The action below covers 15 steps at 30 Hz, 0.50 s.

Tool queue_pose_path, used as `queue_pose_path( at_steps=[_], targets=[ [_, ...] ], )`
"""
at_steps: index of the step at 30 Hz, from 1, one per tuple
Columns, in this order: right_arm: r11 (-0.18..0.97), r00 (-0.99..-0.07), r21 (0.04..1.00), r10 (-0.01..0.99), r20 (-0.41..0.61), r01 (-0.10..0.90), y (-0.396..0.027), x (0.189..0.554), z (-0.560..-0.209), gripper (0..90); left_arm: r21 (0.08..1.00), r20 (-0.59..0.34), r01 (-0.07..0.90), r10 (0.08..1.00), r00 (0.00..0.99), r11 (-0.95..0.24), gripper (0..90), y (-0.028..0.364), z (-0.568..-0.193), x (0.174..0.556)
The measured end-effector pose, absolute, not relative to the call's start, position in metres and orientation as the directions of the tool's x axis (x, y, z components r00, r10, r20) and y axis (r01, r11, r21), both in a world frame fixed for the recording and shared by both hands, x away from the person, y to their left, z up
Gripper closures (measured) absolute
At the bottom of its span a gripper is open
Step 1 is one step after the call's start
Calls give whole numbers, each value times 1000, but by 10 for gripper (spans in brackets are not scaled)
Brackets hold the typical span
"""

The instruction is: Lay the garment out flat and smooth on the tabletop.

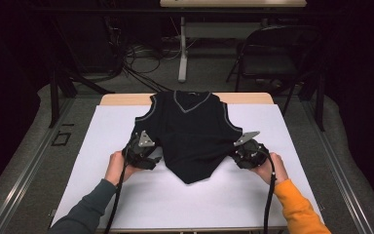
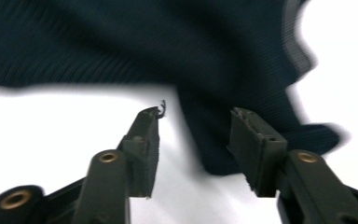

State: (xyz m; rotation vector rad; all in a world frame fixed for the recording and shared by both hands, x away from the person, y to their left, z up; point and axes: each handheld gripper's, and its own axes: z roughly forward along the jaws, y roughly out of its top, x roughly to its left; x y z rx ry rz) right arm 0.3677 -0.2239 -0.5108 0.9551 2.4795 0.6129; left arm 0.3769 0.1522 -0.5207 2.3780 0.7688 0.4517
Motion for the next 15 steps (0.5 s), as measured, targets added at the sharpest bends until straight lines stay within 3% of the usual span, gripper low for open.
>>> queue_pose_path(
  at_steps=[7,9,12,15],
  targets=[
    [652,-657,515,725,-209,556,-223,383,-541,552,607,79,418,575,814,-676,246,130,-536,374],
    [643,-656,538,727,-203,546,-226,386,-542,592,606,71,412,562,824,-680,265,124,-539,376],
    [611,-655,558,740,-153,561,-231,387,-544,695,604,87,396,551,830,-692,322,115,-543,377],
    [625,-649,551,738,-186,553,-229,386,-544,843,611,82,380,533,842,-695,484,113,-546,378]
  ],
)
